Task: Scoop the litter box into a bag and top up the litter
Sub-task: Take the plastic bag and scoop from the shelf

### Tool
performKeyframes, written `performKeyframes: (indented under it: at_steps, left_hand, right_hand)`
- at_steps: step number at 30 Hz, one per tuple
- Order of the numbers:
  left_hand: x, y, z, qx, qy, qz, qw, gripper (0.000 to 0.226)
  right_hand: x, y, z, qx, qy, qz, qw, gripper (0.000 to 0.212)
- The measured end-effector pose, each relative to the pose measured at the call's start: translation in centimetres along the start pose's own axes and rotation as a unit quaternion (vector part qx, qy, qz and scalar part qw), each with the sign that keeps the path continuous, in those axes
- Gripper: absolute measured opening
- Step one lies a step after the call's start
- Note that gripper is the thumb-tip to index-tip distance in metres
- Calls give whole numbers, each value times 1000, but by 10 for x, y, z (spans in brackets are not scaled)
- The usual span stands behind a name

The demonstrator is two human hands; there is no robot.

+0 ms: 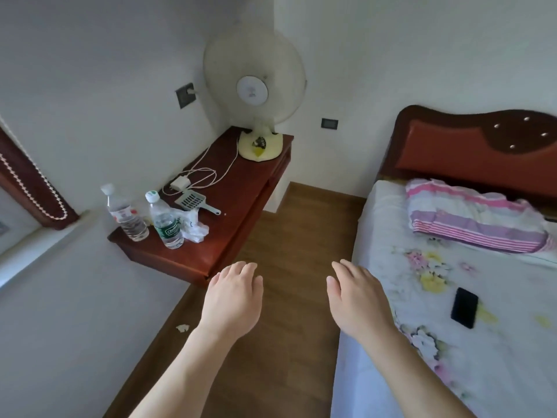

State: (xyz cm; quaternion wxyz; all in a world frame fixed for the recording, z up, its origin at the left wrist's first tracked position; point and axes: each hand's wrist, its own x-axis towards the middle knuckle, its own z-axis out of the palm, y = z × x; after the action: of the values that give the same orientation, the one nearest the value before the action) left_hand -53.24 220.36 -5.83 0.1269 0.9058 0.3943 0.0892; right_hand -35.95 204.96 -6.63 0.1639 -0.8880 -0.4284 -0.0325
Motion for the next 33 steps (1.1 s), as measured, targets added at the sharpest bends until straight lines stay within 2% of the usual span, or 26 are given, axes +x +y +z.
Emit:
performKeyframes:
  at_steps: [8, 12, 15, 19, 26, 33]
  left_hand:
    - [114, -26, 10, -24, 19, -77, 997, 44]
    - [175, -51, 25, -50, 14, -108, 993, 46]
    - [216, -64, 28, -59, 10, -121, 991, 47]
    - [265, -75, 23, -57, 9, -148, 987, 47]
    - [330, -92, 29, -39, 39, -249, 967, 47]
    - [365, -85, 40, -30, 95, -399, 912, 40]
  right_hand:
    - [131, 10, 25, -6, -58, -21, 998, 71]
    - [197, 11, 45, -18, -91, -24, 995, 58]
    - [243, 1, 52, -23, -107, -42, 993, 63]
    - [306, -13, 61, -20, -129, -80, 988, 52]
    - [420, -31, 99, -8, -163, -182, 970, 50]
    - [521, -49, 145, 18, -230, -331, 915, 51]
